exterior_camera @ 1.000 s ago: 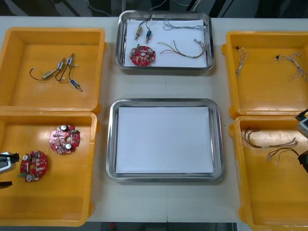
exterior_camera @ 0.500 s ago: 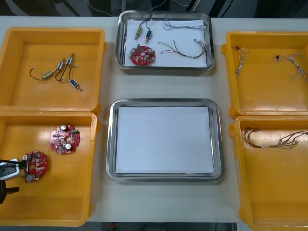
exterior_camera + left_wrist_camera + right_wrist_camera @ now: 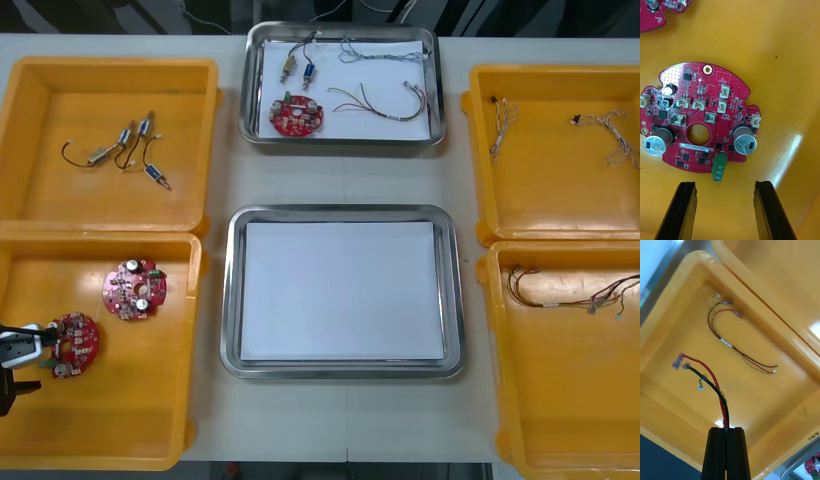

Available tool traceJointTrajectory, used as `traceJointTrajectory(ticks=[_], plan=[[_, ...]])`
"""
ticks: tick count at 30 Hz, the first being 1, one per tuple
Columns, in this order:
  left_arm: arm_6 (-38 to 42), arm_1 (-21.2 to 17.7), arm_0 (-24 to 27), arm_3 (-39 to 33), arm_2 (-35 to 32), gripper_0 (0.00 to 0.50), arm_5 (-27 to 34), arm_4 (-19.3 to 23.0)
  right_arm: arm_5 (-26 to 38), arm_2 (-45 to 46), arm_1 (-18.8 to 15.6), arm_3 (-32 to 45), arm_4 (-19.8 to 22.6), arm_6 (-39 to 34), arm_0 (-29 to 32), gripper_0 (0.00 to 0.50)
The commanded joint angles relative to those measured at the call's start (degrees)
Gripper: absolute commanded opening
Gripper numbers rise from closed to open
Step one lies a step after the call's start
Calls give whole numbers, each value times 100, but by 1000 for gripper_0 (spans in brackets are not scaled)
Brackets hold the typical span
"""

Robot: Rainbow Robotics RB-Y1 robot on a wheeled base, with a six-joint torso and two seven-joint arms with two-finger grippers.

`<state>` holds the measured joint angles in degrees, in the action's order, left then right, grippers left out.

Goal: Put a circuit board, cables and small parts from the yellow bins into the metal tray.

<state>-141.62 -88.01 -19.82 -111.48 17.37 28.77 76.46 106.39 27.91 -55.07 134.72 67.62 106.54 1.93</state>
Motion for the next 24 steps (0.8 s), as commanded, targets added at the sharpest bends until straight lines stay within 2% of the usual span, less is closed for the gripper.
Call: traceJointTrajectory(ticks=[1,6,16,24], plan=[[-639,-94,620,126,513,438,-65,-44,-57,-75,-390,573,129,-204,-210,0],[-630,-85,699,144,592,437,-65,-61,-128,-497,-416,863,252,-231,-509,0],[-639,-59,716,196,601,436,-21,-96,-471,-1578,-636,898,436,-239,-1283,0],[-630,3,795,232,609,436,137,-114,-681,-2255,-680,907,384,-248,-1757,0]])
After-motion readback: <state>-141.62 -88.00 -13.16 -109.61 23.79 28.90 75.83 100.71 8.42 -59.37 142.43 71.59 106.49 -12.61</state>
